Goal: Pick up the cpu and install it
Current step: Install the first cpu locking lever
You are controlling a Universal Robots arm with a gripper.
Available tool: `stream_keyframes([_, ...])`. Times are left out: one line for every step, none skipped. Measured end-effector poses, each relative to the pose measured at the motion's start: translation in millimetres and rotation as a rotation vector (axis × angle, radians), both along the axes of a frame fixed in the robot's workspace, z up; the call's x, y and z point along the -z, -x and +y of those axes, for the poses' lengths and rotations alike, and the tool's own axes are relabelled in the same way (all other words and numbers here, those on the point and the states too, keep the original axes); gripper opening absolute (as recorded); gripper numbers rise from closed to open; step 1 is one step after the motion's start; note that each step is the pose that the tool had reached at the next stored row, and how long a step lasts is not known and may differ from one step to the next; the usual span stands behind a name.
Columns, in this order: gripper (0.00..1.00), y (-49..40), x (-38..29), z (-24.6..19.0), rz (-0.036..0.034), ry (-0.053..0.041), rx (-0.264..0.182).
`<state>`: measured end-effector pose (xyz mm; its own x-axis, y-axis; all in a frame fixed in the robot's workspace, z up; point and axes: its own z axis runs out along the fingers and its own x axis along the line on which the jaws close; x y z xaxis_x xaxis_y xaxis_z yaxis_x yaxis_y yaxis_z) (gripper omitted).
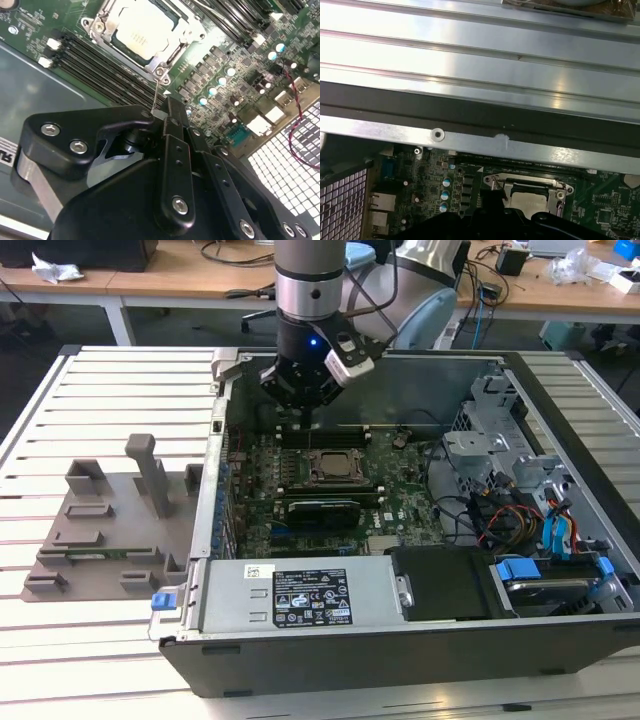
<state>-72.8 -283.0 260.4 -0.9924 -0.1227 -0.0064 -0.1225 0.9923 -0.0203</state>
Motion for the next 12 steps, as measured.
stream_keyframes([0.11, -1.0, 0.0, 0.0, 0.0001, 0.0000, 0.000])
stream_keyframes([0.11, -2.2, 0.1, 0.0, 0.0001, -0.0001, 0.000])
stream_keyframes([0.11, -4.5, 0.1, 0.0, 0.0002, 0.0000, 0.000])
stream_keyframes([0.11, -6.4, 0.1, 0.0, 0.0002, -0.0001, 0.000])
stream_keyframes([0.11, -7.4, 0.1, 0.0, 0.0004, -0.0001, 0.000])
stream_keyframes([0.11, -8.5, 0.1, 0.0, 0.0004, 0.0000, 0.000])
stream_keyframes([0.11, -10.6, 0.2, 0.0, 0.0005, 0.0000, 0.000])
stream_keyframes([0.11, -11.3, 0.2, 0.0, 0.0005, 0.0000, 0.000])
stream_keyframes([0.11, -11.4, 0.2, 0.0, 0.0005, -0.0001, 0.000])
stream_keyframes([0.11, -11.4, 0.2, 0.0, 0.0005, -0.0001, 0.000])
stream_keyframes([0.11, -11.4, 0.2, 0.0, 0.0005, -0.0001, 0.000])
stream_keyframes([0.11, -11.4, 0.2, 0.0, 0.0005, -0.0001, 0.000])
